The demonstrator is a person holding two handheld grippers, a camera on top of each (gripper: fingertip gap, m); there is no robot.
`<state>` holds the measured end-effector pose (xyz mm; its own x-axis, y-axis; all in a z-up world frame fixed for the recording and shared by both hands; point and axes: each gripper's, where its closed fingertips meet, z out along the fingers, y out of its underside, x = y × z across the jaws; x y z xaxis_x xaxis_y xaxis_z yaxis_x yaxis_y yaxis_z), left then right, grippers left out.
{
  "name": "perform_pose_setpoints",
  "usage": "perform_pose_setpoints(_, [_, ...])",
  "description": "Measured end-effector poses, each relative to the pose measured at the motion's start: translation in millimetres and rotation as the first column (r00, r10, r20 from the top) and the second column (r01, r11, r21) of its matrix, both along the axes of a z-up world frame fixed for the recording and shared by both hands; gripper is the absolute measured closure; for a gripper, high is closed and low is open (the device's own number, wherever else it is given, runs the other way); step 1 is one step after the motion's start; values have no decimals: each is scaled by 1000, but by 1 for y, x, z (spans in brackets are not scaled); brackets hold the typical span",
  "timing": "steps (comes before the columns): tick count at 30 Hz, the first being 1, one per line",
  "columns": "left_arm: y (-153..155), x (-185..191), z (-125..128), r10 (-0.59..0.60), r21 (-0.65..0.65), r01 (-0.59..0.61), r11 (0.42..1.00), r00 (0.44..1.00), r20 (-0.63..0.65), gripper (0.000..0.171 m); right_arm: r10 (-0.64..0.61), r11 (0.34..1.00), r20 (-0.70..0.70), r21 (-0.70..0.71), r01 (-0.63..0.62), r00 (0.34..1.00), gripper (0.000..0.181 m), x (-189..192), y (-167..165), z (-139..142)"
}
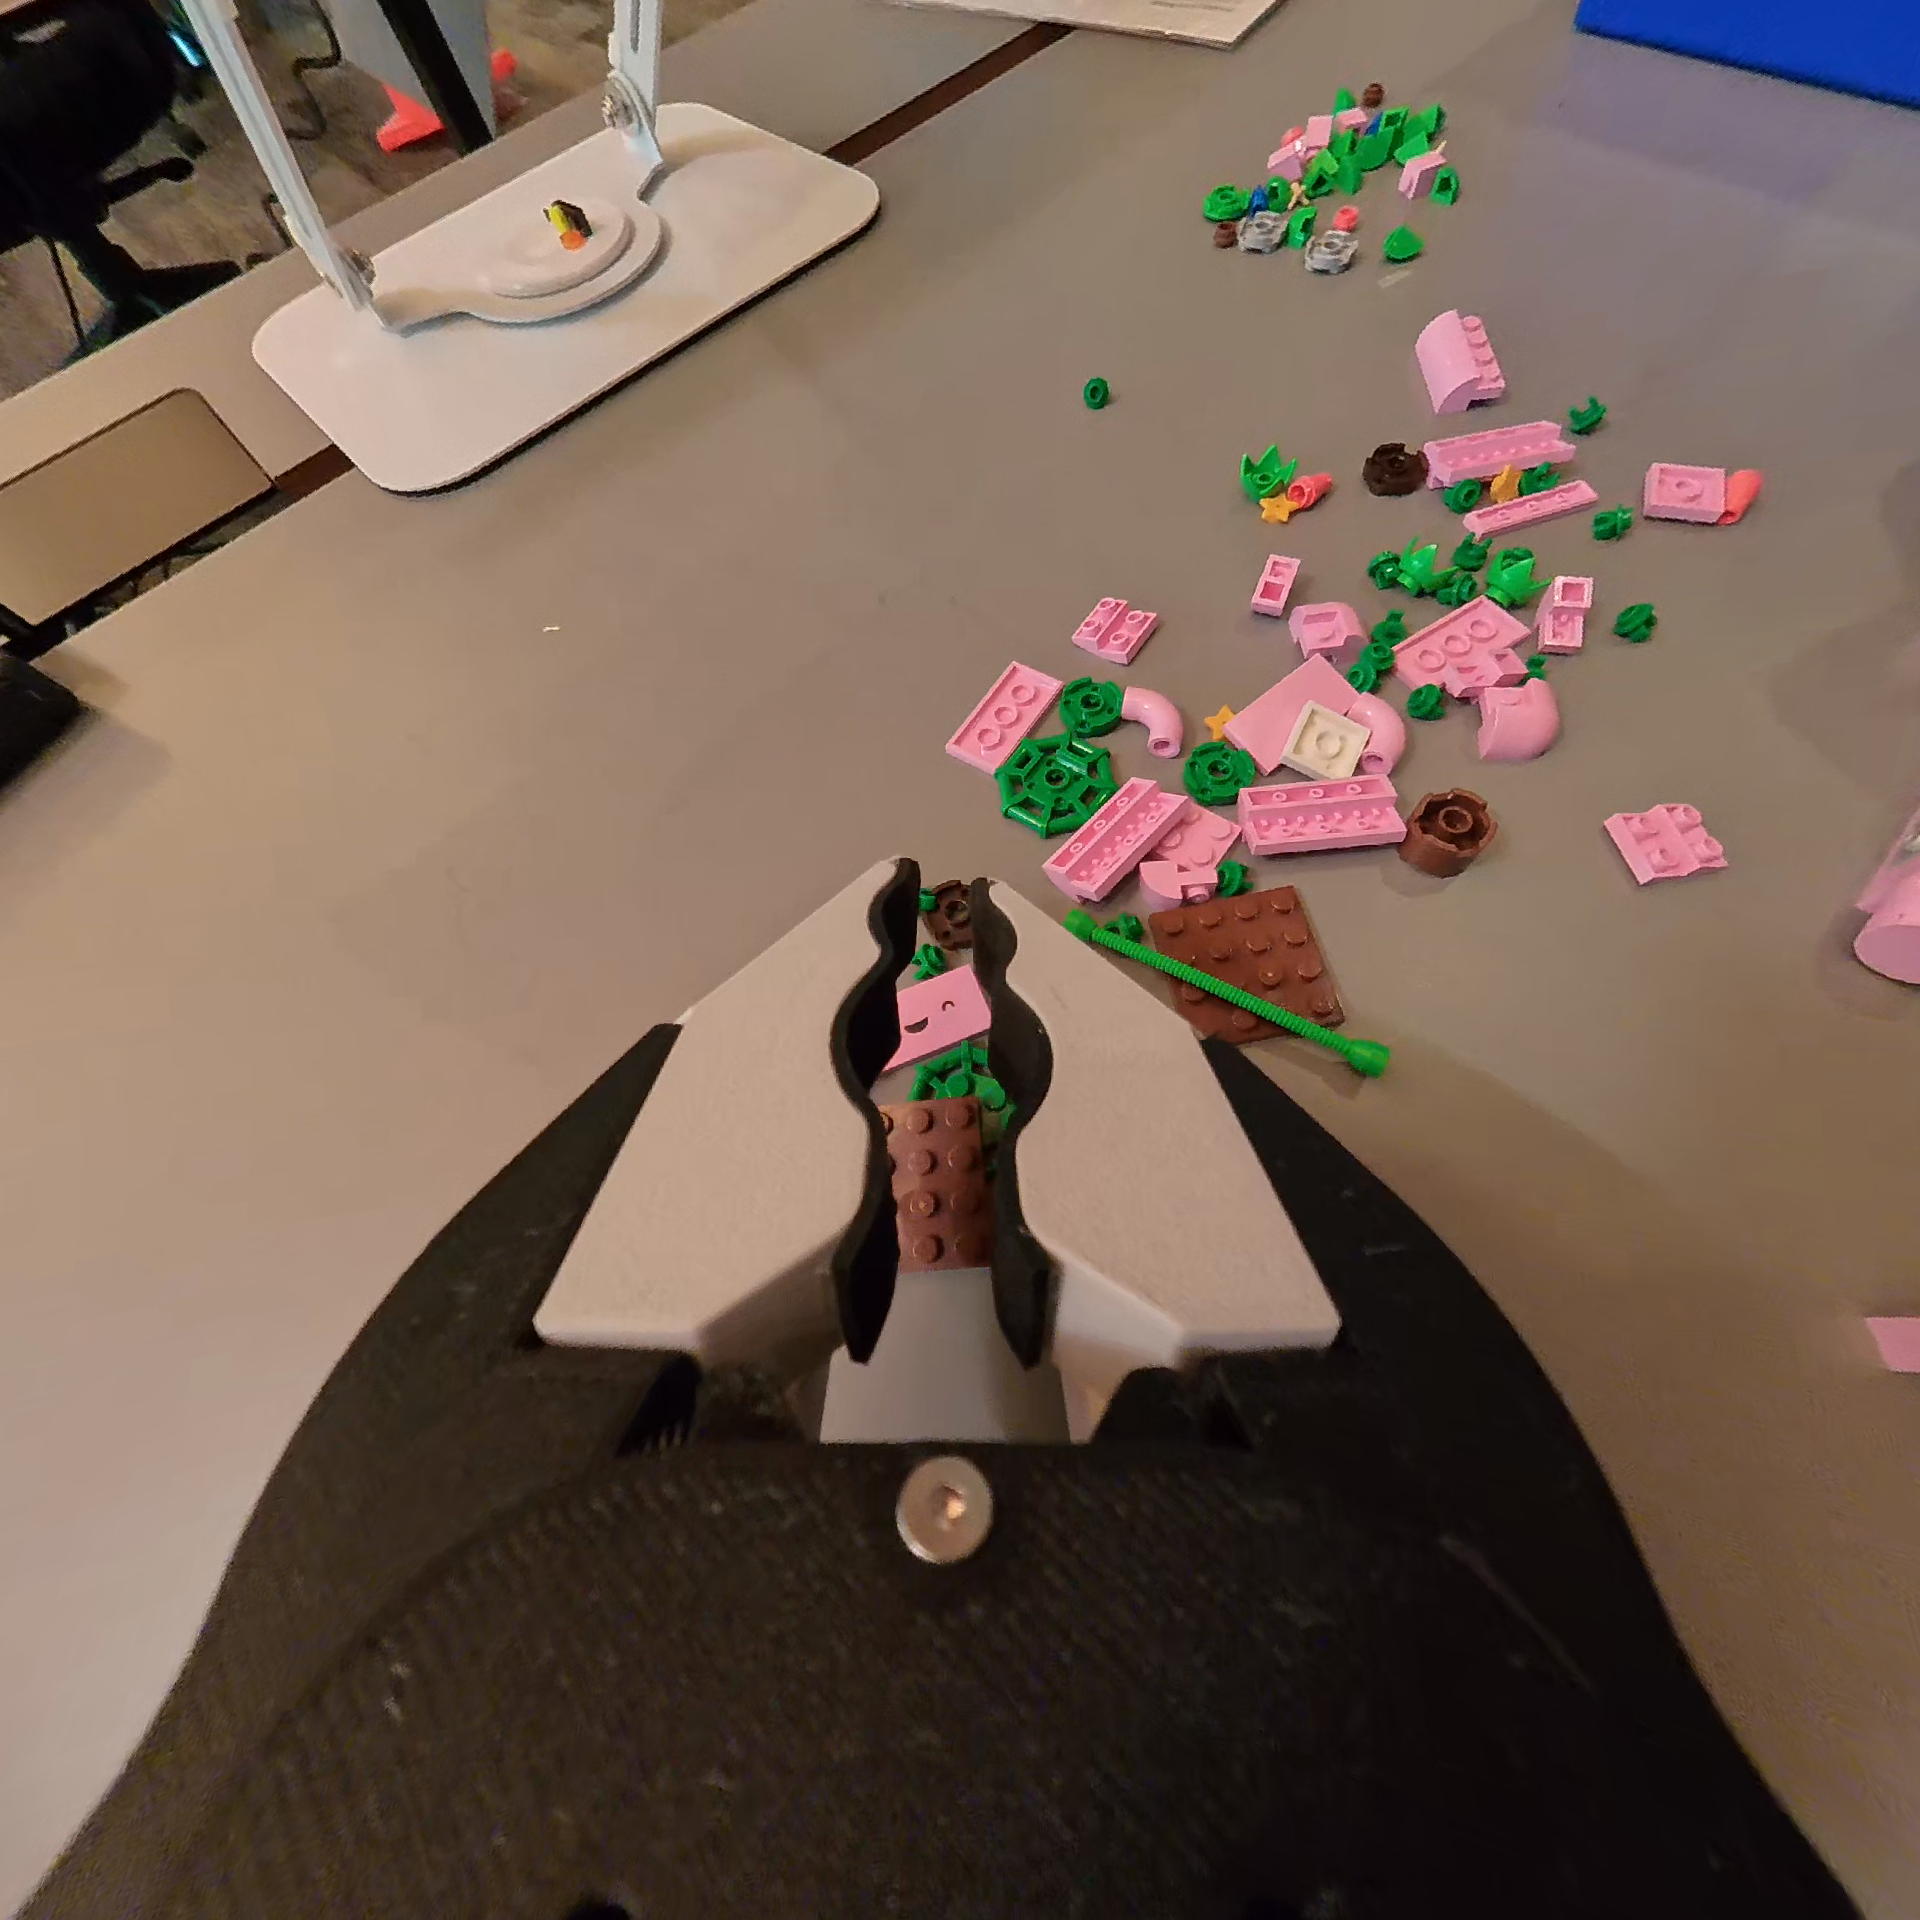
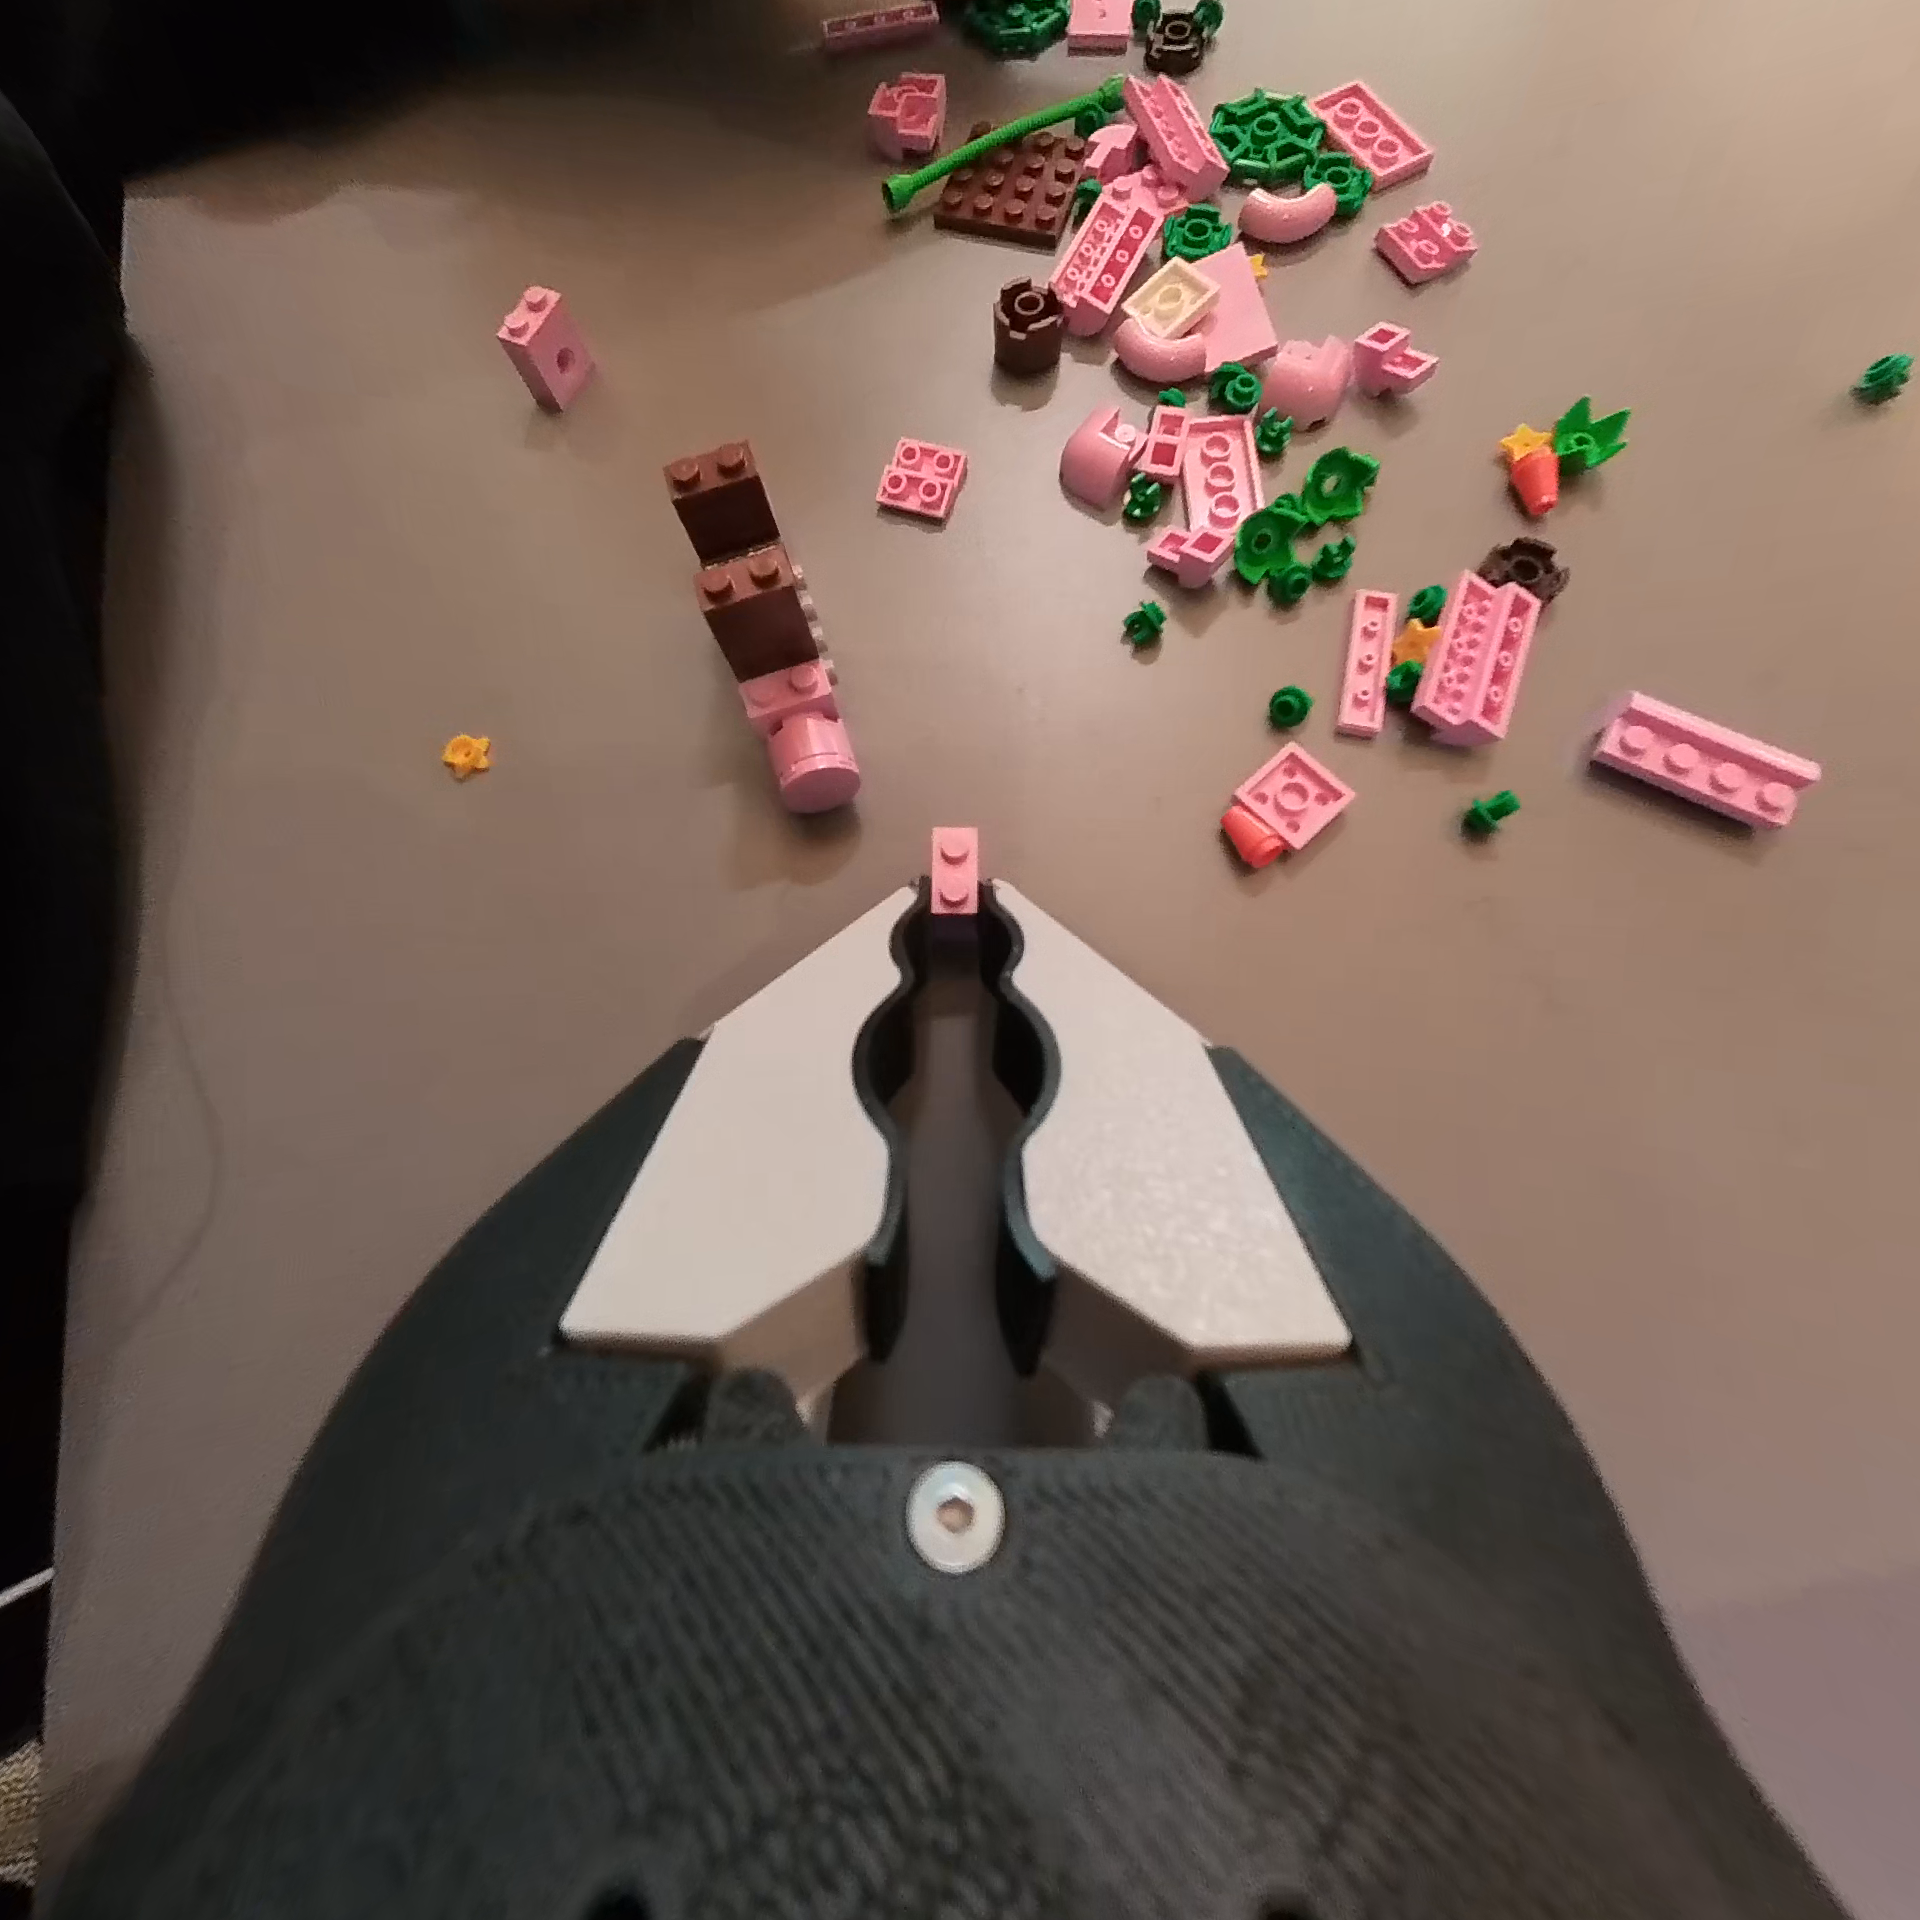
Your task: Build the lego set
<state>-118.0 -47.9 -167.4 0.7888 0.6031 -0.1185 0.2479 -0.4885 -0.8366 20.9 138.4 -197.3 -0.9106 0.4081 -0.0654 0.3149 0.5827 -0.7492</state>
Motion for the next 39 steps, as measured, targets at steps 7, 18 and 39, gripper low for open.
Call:
perform_pose_setpoints(7, [0,0,0,3,2,-3,1000,1000,3,163,-34,999,-15,5,34,999,170,-5,2,0])
perform_pose_setpoints(18, [-1,-1,0,6,4,-6,1000,1000,8,163,-177,959,-110,-241,147,978,142,-30,1,50])
perform_pose_setpoints(39, [2,9,27,-21,61,27,998,995,-96,161,-820,555,-173,-6,832,546,163,-200,127,13])
